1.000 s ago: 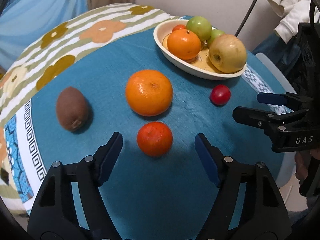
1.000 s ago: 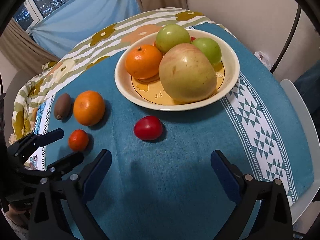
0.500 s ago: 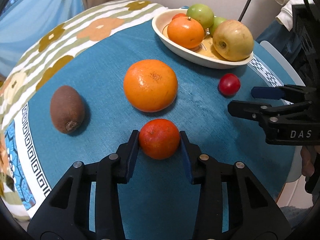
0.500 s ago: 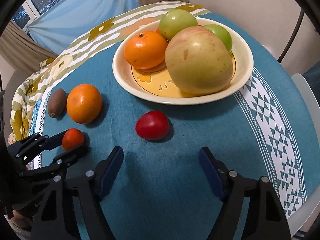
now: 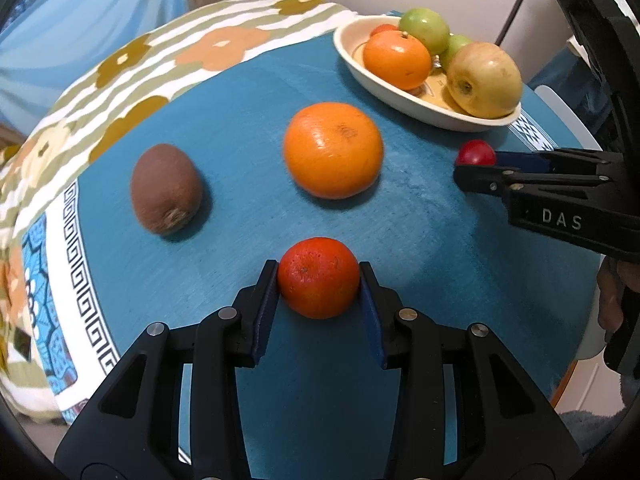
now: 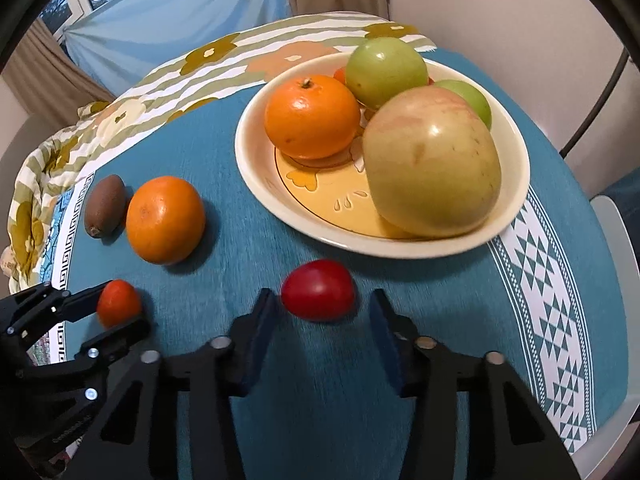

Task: Organize fruits
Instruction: 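Close the right tool around the red tomato on the cloth, then carry the tangerine into the bowl and open the left tool while the right tool carries the tomato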

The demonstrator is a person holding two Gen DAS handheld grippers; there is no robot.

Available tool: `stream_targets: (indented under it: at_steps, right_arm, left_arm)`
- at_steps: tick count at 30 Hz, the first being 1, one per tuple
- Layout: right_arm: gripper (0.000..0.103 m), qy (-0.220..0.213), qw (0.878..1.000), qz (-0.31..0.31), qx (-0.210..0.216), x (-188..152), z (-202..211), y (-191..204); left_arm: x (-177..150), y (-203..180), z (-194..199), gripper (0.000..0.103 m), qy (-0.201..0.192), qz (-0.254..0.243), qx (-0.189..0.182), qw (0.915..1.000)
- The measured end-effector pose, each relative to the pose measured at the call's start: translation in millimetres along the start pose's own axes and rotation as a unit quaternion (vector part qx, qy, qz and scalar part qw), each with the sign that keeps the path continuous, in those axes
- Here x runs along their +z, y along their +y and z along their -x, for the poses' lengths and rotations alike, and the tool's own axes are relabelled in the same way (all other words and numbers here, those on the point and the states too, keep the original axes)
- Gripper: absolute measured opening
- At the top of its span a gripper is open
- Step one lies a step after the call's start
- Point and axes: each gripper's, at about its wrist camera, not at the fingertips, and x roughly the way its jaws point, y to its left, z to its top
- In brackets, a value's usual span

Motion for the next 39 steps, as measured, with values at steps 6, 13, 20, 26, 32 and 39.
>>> stream_targets:
  at_steps: [6,13,20,26,32,39]
  right_arm:
    - [0.033,-0.005,1.0,0.011,0.015,-3,9,3]
    - [0.033,-0.008,0.999,0.027,0.036,-8,32,-4]
    - [0.033,-0.028,0.997,0.045,0.052,-5,69,-25]
    - [0.033,-0.047,0.995,0.065,0.064,4,97,-49]
    - [0.033,-0.065,0.991,0.089,0.081,19,118,-79]
    - [0.033,-0.082,0.986,0.123,0.083,40,126,-108]
  left_arm:
    - [0,0,14,0.043,-0.013,0.02,0.008,0.9997]
    - [5,-12,42,0.043,-0.033,0.047,0.018,0.9982]
    - [17,-34,70,0.043,-0.06,0.071,0.028,0.9953]
    - [35,-64,93,0.043,-0.09,0.08,0.045,0.9917]
    - [55,-92,105,0.043,-0.12,0.096,0.064,0.9861]
    - [82,-117,99,0.043,-0.139,0.108,0.071,0.9818]
